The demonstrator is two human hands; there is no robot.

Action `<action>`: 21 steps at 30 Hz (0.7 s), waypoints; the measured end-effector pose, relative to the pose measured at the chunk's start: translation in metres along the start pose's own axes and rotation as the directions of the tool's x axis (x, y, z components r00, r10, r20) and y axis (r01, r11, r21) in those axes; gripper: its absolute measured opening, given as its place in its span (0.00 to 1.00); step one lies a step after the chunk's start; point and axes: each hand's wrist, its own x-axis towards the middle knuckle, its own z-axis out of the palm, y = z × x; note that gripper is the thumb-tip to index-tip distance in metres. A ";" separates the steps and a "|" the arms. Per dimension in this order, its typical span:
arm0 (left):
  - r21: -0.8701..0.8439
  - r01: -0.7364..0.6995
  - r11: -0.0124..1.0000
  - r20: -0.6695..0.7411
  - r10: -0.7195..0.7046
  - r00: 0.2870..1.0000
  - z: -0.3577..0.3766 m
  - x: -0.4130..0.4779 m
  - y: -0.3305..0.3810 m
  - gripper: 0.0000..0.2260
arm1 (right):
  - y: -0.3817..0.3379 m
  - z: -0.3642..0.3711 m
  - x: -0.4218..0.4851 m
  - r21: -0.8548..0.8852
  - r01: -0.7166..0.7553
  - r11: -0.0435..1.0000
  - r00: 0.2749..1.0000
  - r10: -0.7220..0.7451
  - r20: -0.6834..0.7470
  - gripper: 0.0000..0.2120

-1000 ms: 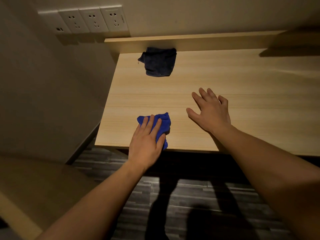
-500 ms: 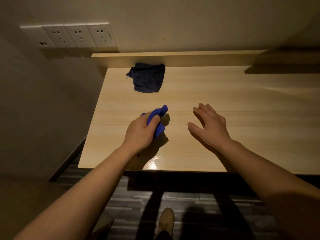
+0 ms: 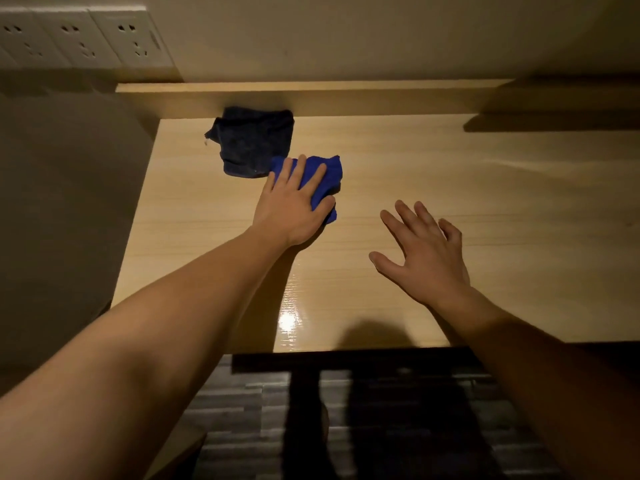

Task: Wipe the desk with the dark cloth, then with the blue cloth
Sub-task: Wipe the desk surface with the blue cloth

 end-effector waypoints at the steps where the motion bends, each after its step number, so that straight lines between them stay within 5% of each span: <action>1: 0.004 0.000 1.000 0.003 0.000 1.000 0.000 -0.007 0.001 0.33 | 0.000 0.000 0.000 0.000 0.001 1.000 1.000 -0.001 -0.002 0.38; 21: -0.083 0.010 0.997 0.016 -0.008 1.000 0.033 -0.180 0.049 0.31 | -0.001 0.000 -0.003 0.013 0.006 1.000 1.000 -0.006 -0.009 0.38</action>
